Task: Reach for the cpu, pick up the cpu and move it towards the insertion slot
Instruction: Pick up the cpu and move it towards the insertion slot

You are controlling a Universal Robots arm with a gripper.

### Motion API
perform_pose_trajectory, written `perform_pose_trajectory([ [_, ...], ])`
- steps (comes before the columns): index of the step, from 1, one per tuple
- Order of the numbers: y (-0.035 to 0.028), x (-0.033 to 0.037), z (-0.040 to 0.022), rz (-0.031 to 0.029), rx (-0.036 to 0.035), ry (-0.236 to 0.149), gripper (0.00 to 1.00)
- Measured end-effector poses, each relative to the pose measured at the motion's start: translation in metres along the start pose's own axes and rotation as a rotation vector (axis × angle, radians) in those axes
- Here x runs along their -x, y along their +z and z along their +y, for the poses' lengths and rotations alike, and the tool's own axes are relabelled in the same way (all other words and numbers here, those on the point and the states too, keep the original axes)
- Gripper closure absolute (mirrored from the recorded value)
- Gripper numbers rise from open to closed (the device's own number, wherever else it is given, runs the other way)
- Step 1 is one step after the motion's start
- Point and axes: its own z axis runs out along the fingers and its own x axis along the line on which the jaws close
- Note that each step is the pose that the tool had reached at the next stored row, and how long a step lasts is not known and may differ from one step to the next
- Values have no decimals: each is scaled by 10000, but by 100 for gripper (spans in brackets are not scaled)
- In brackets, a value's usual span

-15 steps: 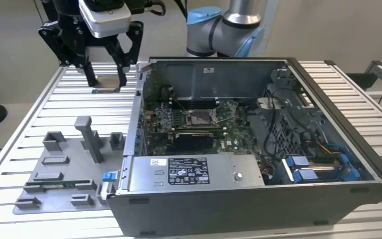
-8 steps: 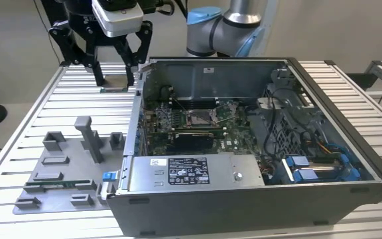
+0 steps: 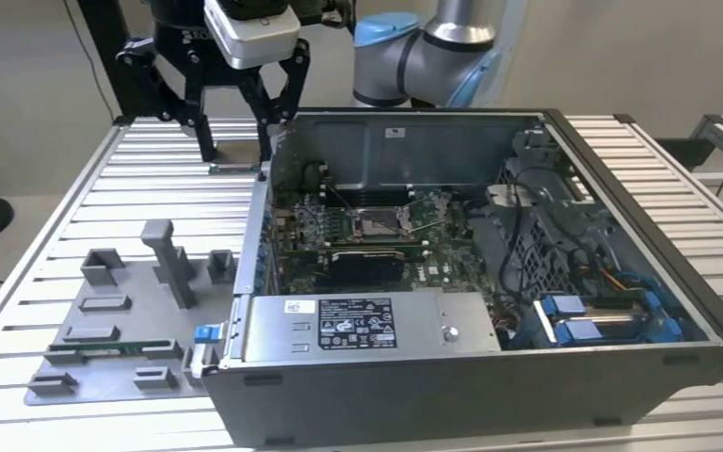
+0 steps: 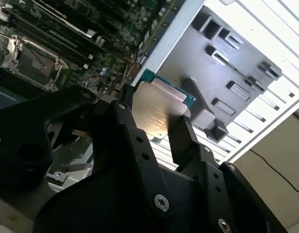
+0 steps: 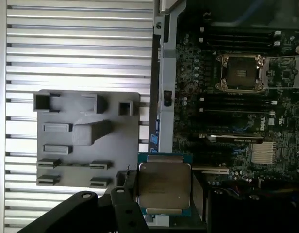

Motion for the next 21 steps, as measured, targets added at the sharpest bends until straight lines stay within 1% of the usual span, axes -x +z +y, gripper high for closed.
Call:
perform_pose_trajectory([
  [10,1,199,18,-1,1,5,100],
  [21,2,444,38,-1,1,12,100],
])
